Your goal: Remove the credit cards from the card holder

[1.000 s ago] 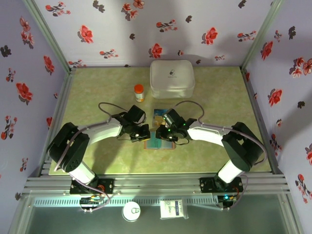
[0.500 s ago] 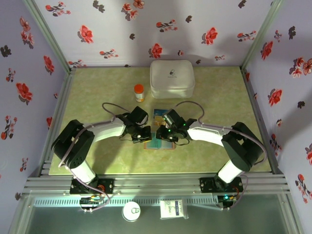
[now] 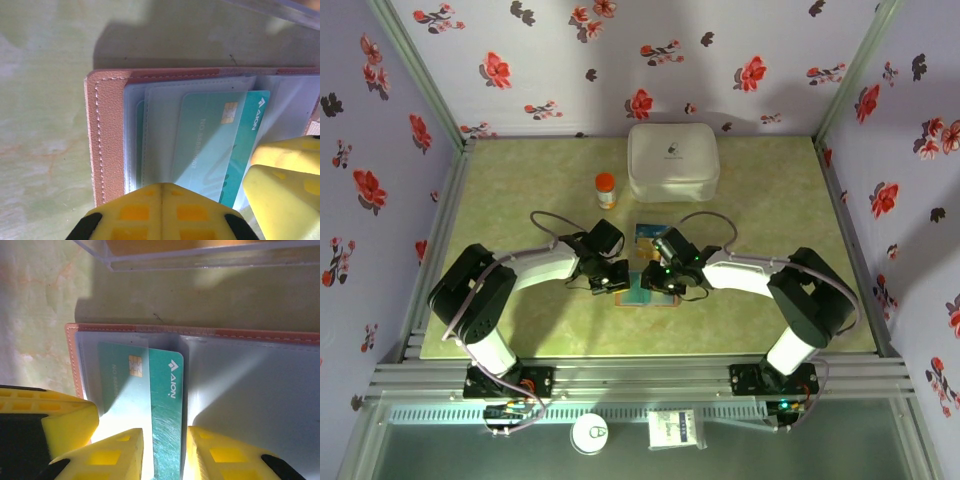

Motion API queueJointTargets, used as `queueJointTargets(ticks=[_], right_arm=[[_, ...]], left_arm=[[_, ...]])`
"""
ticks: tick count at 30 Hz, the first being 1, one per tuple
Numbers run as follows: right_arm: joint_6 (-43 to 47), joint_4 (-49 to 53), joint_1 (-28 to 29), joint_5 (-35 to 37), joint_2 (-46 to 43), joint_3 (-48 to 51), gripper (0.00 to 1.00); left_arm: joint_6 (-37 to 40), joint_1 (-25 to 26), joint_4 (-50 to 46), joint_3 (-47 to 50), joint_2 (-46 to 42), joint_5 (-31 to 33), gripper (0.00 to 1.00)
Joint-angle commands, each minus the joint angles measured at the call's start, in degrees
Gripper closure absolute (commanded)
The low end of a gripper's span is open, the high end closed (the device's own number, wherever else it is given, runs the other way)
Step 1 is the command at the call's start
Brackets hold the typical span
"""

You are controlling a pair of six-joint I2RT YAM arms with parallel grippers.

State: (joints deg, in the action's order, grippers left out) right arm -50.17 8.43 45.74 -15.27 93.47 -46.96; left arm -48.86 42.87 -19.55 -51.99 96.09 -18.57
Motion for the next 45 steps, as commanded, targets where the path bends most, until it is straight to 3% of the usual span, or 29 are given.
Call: queueJointTargets(ticks=[1, 11, 24, 34, 45], right_arm=[[-1.2, -1.8, -0.2, -1.2, 1.2, 0.8, 0.71], [-2.3, -5.4, -0.3, -3.1, 0.5, 1.9, 0.73], [-3.6, -9.3, -0.7, -4.7, 0.6, 3.9, 0.84], [-3.4, -10.4, -1.1, -4.3, 2.1, 5.3, 0.79], [-4.0, -13.1, -1.5, -5.2, 0.6, 6.5, 0.87]], left_arm=[[1.6, 0.5, -2.1, 0.1, 1.0, 0.9, 1.00], [1.6, 0.5, -2.7, -0.1, 0.9, 1.0, 1.00], [1.7, 0.5, -3.1, -0.6, 1.0, 1.1, 1.00], [1.9, 0.5, -3.3, -0.7, 1.3, 1.1, 1.00], [2.0, 0.5, -3.5, -1.1, 1.5, 1.1, 1.00]])
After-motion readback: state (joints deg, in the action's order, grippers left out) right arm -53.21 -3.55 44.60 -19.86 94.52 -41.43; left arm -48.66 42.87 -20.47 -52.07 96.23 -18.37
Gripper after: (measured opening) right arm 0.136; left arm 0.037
